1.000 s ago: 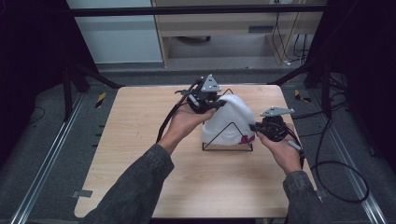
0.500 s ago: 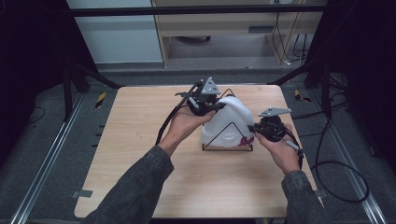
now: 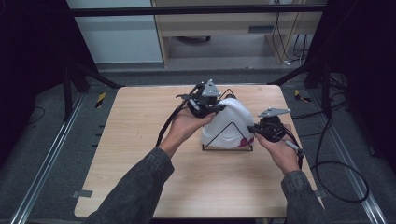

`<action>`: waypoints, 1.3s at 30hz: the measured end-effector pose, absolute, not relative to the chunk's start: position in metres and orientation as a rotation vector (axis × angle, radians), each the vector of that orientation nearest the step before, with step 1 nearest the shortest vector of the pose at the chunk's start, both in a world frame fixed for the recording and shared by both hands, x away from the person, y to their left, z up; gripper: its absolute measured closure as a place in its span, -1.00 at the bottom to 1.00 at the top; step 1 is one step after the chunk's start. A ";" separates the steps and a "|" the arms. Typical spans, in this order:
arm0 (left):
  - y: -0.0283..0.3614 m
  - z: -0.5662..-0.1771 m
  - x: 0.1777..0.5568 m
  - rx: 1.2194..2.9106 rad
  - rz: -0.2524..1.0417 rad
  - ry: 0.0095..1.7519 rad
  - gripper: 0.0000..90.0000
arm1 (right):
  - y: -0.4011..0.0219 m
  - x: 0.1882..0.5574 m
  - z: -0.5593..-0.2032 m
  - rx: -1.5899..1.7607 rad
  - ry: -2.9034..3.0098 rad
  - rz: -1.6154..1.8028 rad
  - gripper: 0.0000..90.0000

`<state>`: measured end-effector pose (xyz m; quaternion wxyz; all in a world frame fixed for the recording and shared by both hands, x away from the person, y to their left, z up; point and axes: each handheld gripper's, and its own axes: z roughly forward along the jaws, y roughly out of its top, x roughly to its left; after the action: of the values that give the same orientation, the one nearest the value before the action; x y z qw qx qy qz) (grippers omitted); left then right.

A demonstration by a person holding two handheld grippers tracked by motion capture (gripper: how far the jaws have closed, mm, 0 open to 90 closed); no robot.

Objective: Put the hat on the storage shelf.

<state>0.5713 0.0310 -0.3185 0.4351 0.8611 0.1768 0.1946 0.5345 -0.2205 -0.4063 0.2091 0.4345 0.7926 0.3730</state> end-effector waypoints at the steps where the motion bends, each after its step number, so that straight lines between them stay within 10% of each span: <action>1: 0.031 -0.319 0.571 2.144 0.484 0.440 0.78 | -0.220 0.535 -0.407 1.205 2.205 1.041 0.76; 32: 0.033 -0.328 0.566 2.166 0.443 0.454 0.69 | -0.224 0.529 -0.410 1.233 2.200 1.043 0.57; 39: 0.041 -0.322 0.560 2.146 0.490 0.497 -0.01 | -0.228 0.510 -0.401 1.256 2.155 1.046 0.20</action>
<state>0.5604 0.0407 -0.3224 0.4283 0.8593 0.1990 0.1964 0.5105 -0.2284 -0.4008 0.2167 0.4534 0.7777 0.3776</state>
